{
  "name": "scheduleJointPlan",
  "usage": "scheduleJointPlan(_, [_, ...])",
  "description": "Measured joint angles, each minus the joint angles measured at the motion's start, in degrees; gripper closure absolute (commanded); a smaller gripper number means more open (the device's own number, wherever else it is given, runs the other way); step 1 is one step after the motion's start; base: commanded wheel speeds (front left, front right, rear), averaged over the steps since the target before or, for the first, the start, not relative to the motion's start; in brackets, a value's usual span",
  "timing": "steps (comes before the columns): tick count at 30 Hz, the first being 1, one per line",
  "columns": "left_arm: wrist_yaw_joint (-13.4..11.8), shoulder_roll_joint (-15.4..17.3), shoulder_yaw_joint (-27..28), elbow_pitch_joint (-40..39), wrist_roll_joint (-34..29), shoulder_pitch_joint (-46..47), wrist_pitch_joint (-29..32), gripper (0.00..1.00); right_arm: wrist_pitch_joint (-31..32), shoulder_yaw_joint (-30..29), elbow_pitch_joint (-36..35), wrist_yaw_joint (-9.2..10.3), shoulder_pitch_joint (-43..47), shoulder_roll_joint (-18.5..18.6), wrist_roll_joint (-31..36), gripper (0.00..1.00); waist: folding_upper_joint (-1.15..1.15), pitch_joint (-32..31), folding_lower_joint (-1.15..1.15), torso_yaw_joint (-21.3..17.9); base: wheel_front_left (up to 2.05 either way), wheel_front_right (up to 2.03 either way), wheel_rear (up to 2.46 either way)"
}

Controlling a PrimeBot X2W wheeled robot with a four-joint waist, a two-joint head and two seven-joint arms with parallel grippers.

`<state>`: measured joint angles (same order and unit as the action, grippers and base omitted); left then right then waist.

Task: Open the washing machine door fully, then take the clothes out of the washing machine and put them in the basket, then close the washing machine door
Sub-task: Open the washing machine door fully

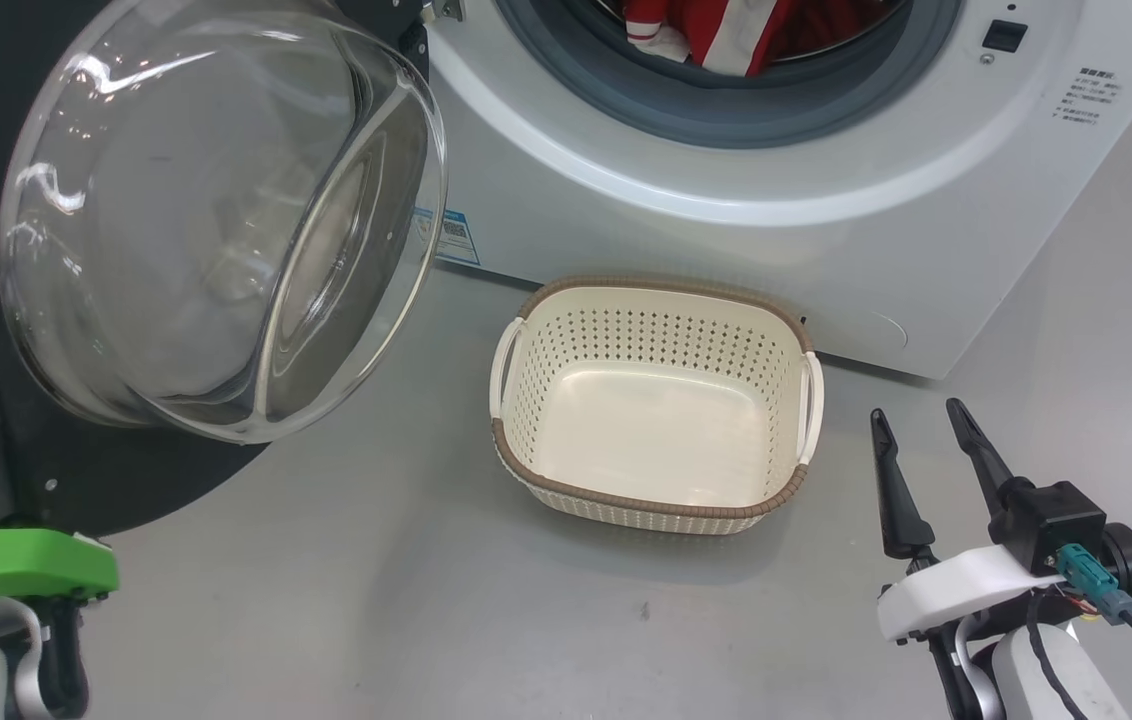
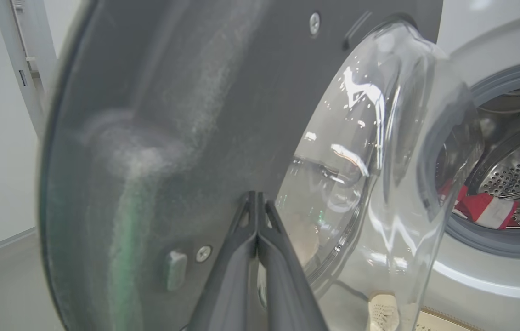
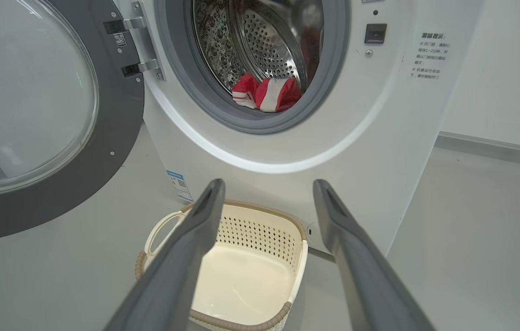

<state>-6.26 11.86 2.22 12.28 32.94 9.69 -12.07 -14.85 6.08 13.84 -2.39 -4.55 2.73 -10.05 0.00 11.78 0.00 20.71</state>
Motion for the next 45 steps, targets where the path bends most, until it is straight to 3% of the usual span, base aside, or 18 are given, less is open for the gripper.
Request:
scheduleJointPlan(10, [0.0,1.24,1.9,3.69,0.34,1.69,-1.11,1.0,-0.01,-0.41,0.15,-0.08,-1.05,0.1,0.4,0.0,0.0,0.73,0.0,0.3,0.0,0.0,0.0])
scheduleJointPlan(21, [0.01,0.31,-0.87,4.47,-1.74,1.46,-1.69,1.0,0.0,-0.57,0.92,-0.67,-1.17,0.09,0.64,0.0,0.0,-0.64,0.0,0.21,0.0,0.0,0.0])
scheduleJointPlan(41, [0.07,-3.22,-5.5,-1.11,-4.32,-10.28,-2.12,1.0,0.0,0.65,1.79,-1.67,0.92,-0.09,0.13,0.0,0.0,-6.68,0.0,-2.73,0.0,0.0,0.0])
scheduleJointPlan(44, [0.07,-3.48,-6.53,-2.23,-4.66,-11.77,-2.12,0.58,-0.01,0.65,1.68,-1.67,1.99,-0.1,-0.31,0.0,0.0,-7.67,0.0,-3.47,0.0,0.0,0.0])
scheduleJointPlan(45, [0.08,-3.48,-6.97,-2.61,-5.02,-12.23,-2.12,0.52,0.0,0.67,1.6,-1.67,2.37,-0.12,-0.54,0.0,0.0,-7.94,0.0,-3.72,0.0,0.0,0.0])
